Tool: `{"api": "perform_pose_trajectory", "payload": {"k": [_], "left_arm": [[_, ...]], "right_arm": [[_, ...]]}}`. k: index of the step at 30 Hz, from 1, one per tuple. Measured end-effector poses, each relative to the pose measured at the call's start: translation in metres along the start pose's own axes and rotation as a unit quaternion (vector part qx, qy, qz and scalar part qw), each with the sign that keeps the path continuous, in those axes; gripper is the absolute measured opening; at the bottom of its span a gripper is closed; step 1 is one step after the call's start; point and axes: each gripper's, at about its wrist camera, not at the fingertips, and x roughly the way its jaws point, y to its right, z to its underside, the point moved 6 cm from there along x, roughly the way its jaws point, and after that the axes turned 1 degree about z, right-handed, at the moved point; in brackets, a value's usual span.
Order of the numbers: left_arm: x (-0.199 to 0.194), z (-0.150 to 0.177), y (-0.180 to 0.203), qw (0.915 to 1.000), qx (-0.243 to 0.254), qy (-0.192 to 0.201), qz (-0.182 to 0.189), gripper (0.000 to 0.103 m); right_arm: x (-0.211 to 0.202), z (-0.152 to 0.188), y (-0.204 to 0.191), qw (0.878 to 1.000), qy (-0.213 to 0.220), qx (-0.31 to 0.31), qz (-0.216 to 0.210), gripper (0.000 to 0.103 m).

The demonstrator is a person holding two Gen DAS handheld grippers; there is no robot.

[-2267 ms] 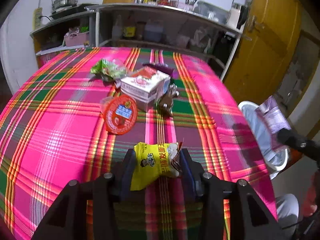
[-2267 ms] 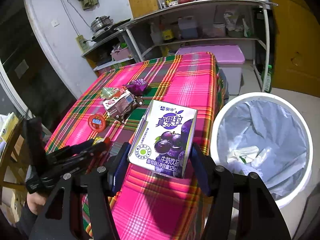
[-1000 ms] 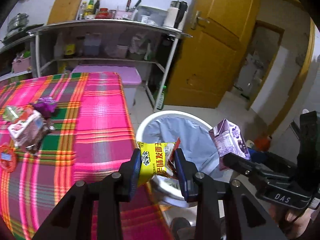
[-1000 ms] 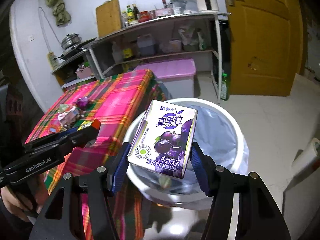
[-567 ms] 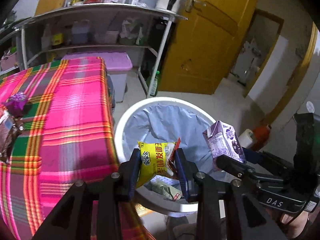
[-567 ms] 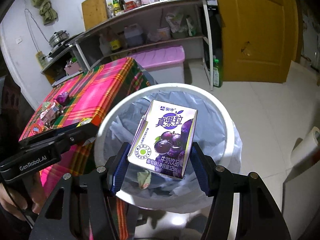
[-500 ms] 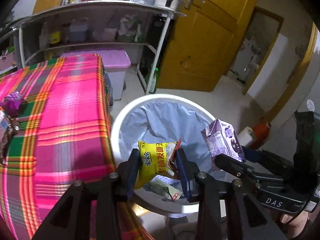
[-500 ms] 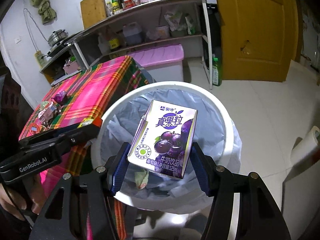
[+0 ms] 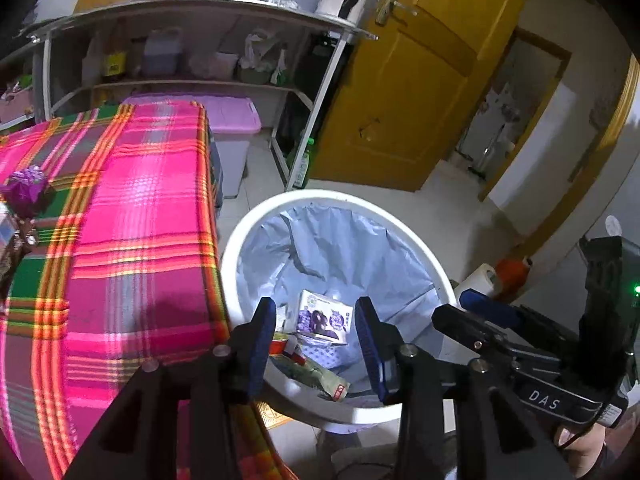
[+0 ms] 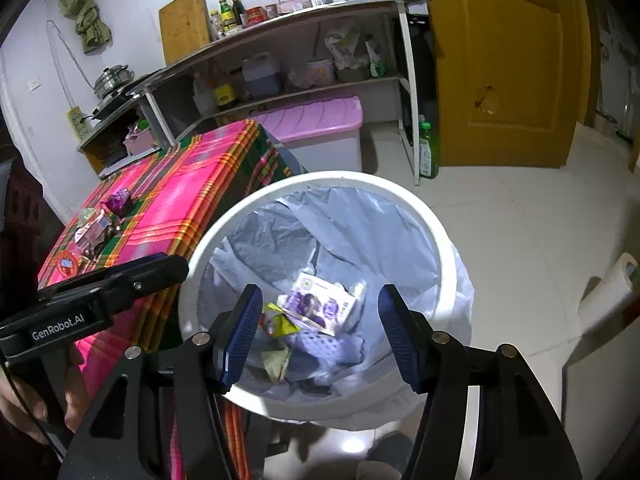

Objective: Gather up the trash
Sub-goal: 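Withdraw both open grippers from the bin toward the table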

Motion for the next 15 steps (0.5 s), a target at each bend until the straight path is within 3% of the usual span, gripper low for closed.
{"api": "perform_pose_trajectory", "payload": {"k": [8, 15], "left_arm": [[-0.044, 0.001, -0.005, 0.9991, 0.005, 0.039, -0.016, 0.041], [-0.101, 0.014, -0.026, 0.9953, 0.000, 0.082, -0.052, 0.041]], "right_arm": [[-0.028, -0.007, -0.030, 0.999, 0.022, -0.021, -0.019, 0.061], [-0.050, -0.007, -0.075, 0.996, 0.042, -0.049, -0.053, 0.061]]}}
